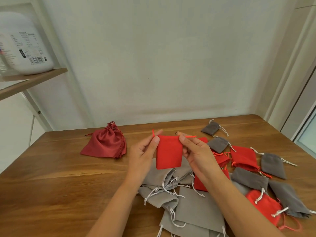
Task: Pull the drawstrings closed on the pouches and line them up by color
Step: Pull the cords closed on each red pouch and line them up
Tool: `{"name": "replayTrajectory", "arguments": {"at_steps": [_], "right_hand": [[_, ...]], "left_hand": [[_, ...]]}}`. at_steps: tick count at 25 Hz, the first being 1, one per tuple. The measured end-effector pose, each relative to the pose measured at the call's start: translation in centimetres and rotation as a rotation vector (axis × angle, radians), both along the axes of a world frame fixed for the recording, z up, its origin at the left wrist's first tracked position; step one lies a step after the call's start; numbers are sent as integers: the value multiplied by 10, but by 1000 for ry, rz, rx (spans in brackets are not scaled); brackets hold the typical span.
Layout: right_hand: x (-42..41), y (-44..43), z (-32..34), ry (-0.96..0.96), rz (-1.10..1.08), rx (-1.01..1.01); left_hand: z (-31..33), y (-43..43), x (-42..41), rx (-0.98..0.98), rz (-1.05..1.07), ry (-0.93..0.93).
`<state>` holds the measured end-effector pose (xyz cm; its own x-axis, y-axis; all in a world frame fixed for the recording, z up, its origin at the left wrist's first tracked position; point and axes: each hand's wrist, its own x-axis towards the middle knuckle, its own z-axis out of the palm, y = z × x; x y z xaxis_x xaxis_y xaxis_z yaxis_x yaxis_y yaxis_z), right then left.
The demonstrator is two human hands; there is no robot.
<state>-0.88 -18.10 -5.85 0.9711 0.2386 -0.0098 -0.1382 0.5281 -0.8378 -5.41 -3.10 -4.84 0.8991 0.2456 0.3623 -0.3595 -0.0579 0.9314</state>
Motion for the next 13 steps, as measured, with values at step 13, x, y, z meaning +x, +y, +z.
{"name": "replayTrajectory", "arguments": {"at_steps": [13], "right_hand": [[-3, 2, 3, 104, 67, 182]], "left_hand": [[7, 12, 8, -829, -193, 98]]}}
